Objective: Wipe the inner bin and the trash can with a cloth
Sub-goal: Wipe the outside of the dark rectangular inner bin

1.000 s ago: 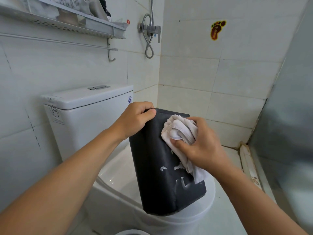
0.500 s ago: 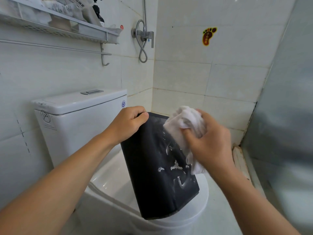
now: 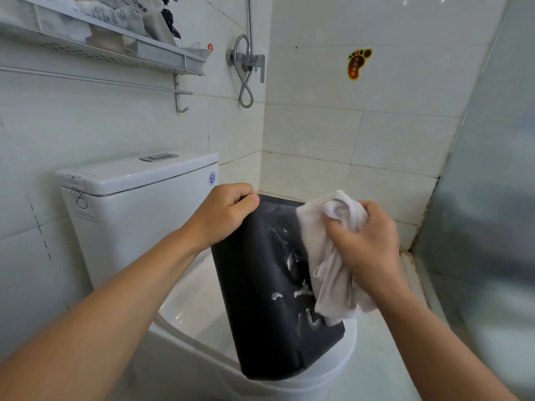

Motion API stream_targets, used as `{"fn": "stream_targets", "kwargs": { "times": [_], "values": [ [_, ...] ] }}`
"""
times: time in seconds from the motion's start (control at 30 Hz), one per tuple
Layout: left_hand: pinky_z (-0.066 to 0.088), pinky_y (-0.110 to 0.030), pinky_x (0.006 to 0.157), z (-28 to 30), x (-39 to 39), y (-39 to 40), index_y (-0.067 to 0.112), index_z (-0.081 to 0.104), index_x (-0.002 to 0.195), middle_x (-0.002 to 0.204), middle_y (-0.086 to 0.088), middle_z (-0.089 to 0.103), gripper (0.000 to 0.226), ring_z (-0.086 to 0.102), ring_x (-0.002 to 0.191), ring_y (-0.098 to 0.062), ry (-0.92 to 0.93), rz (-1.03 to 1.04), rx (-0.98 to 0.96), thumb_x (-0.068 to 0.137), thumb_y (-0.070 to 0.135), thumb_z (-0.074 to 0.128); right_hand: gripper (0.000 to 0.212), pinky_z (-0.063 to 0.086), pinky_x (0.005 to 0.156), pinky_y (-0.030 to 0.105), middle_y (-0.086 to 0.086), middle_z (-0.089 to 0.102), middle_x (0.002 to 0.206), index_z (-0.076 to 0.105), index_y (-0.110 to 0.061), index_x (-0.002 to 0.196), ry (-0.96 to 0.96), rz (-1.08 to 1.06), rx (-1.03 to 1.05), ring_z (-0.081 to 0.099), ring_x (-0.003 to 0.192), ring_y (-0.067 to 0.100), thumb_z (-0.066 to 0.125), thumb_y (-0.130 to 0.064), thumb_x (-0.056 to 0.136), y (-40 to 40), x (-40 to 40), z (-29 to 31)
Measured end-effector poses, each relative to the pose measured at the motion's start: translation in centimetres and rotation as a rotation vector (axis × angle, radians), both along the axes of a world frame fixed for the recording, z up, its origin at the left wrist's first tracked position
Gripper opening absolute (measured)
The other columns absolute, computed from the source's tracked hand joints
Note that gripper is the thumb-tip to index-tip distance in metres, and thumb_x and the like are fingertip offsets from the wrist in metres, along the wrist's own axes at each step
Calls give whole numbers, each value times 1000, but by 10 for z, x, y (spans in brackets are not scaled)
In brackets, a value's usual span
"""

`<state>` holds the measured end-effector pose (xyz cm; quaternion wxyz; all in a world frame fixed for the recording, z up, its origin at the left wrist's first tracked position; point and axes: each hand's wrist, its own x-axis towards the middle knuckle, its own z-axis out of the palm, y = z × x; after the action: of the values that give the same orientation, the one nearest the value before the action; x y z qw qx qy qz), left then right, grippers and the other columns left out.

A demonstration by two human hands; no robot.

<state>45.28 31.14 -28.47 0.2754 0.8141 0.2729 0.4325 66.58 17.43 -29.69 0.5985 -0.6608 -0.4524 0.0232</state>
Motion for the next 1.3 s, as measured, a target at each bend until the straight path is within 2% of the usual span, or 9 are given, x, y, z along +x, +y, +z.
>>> {"fn": "stream_targets", "kwargs": {
  "times": [0.2,0.3,0.4,0.53,0.9,1.03,1.1,1.17,1.3],
  "values": [
    [24,-28,57,-2,5,2,6,34,66,61,3,31,36,30,61,-11,-22,10,13,91,26,51,29,49,76,17,-20,69,99,70,-39,116,-319,312,-25,64,99,0,78,-40,88,4,-9,-10],
    [23,-27,57,-5,4,5,10,33,63,60,7,31,34,29,60,-10,-69,3,-21,89,23,51,5,41,72,15,-22,61,83,72,-29,94,-426,473,-16,60,89,4,69,-31,98,3,-8,-15],
    [23,-31,57,-10,4,6,10,35,61,59,7,31,33,30,60,-11,-102,14,-3,89,19,51,28,35,61,14,-21,50,65,57,-23,76,-288,574,-58,46,62,0,64,-24,104,6,3,-13],
    [24,-32,57,-14,9,3,3,38,62,57,3,31,31,31,60,-14,-134,61,66,88,17,50,30,49,75,38,6,65,86,65,-14,108,-44,694,-72,61,82,15,59,-41,99,8,13,-14],
    [23,-37,55,-18,15,1,6,36,59,54,4,29,28,28,57,-15,-177,134,175,83,14,50,27,42,60,23,-19,57,62,67,-17,89,19,242,-62,53,60,6,57,-36,105,27,12,-15],
    [25,-36,54,-18,19,1,7,38,59,54,0,30,28,29,57,-15,-174,159,220,83,15,50,43,54,80,23,-10,60,118,47,-35,135,86,45,116,63,106,17,69,-39,98,25,-4,-24],
    [25,-35,54,-19,20,1,8,38,59,53,4,30,28,29,56,-15,-175,166,230,83,15,50,36,52,94,32,-11,57,124,52,-28,133,-122,20,244,60,113,20,68,-30,100,26,-4,-32],
    [25,-35,54,-19,20,1,7,39,59,53,6,30,28,29,56,-14,-178,162,236,83,15,50,28,42,97,16,-7,62,125,61,-20,133,-314,57,230,59,115,18,55,-26,106,26,-3,-39],
    [22,-35,54,-18,19,-1,7,35,58,54,5,28,30,27,56,-14,-191,111,222,83,12,50,62,45,96,31,-8,53,147,41,-30,156,-490,126,24,54,126,17,30,-60,103,19,-5,-41]
  ]
}}
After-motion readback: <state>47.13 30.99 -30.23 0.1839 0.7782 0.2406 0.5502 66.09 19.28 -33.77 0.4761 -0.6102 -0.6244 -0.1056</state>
